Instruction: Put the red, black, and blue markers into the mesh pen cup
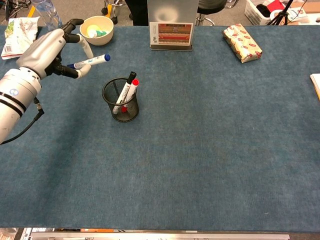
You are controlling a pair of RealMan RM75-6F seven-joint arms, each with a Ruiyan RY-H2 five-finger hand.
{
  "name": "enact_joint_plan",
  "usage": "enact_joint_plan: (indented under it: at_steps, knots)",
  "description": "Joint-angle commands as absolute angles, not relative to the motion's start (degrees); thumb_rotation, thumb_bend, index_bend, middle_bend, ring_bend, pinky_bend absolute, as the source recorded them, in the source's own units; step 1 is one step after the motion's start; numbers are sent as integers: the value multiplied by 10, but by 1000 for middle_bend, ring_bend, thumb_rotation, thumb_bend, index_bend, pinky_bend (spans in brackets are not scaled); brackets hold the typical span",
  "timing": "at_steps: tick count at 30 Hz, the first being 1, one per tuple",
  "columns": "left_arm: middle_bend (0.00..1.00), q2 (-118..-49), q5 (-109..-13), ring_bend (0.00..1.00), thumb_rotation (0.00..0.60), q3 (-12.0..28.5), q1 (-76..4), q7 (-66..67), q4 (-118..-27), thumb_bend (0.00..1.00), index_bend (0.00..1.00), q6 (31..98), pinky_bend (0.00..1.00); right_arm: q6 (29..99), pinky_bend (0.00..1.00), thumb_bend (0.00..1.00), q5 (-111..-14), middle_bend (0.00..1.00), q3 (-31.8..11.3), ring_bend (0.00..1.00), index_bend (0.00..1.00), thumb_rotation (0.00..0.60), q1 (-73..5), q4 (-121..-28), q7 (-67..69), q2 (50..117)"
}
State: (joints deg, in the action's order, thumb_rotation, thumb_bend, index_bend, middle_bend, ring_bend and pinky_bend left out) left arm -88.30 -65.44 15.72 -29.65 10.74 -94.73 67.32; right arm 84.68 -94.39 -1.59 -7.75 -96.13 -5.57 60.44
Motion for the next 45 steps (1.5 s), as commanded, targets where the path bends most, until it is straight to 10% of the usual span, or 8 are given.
enact_joint_plan:
  at_steps: [1, 23, 45]
  knots:
    - [0, -866, -615, 0, 600, 180, -294, 74, -994, 358, 545, 659, 12, 846, 301, 0, -944, 175, -16, 126, 144, 600, -78, -961, -56, 605]
    - [0, -854, -525, 0, 600, 222, -320, -41, -1069, 358, 559, 609, 12, 842, 301, 0, -944, 175, -14, 126, 144, 600, -80, -961, -58, 608]
    - [0, -928, -525, 0, 600, 216, -319, -42, -1060, 359, 564, 695, 13, 840, 301, 0, -945, 175, -12, 126, 144, 600, -81, -962, -56, 606]
